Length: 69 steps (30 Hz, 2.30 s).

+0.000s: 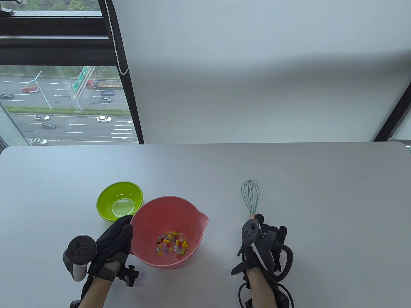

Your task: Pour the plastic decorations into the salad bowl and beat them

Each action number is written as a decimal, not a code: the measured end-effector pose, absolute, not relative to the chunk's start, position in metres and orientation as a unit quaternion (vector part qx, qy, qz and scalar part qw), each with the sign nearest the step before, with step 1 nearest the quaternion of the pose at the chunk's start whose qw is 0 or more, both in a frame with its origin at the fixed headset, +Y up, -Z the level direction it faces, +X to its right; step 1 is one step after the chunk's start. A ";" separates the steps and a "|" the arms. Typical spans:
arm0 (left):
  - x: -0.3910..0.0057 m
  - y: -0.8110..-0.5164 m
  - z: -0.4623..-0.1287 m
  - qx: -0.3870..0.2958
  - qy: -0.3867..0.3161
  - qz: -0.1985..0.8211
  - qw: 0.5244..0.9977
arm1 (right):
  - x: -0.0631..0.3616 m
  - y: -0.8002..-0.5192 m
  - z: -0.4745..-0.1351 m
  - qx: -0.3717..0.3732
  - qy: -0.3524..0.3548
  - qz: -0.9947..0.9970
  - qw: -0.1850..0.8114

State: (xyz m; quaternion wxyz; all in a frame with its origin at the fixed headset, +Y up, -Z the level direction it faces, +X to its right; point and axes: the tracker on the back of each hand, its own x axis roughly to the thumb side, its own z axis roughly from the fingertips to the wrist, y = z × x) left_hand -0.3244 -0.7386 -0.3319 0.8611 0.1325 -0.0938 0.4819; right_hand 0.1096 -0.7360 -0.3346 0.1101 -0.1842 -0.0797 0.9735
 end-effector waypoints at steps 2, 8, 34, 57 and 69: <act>-0.325 -0.738 -0.332 0.137 -0.096 0.479 0.862 | 0.107 -0.733 -0.331 -0.159 -0.136 0.968 0.140; -0.324 -0.734 -0.329 0.166 -0.101 0.451 0.871 | 0.092 -0.718 -0.317 -0.063 -0.254 0.939 0.223; -0.325 -0.735 -0.329 0.167 -0.101 0.450 0.872 | 0.055 -0.694 -0.294 0.120 -0.304 0.866 0.379; -0.325 -0.735 -0.330 0.156 -0.120 0.459 0.866 | 0.009 -0.702 -0.282 0.188 -0.327 0.892 0.249; -0.326 -0.735 -0.331 0.154 -0.125 0.462 0.864 | 0.016 -0.696 -0.280 0.172 -0.358 0.884 0.247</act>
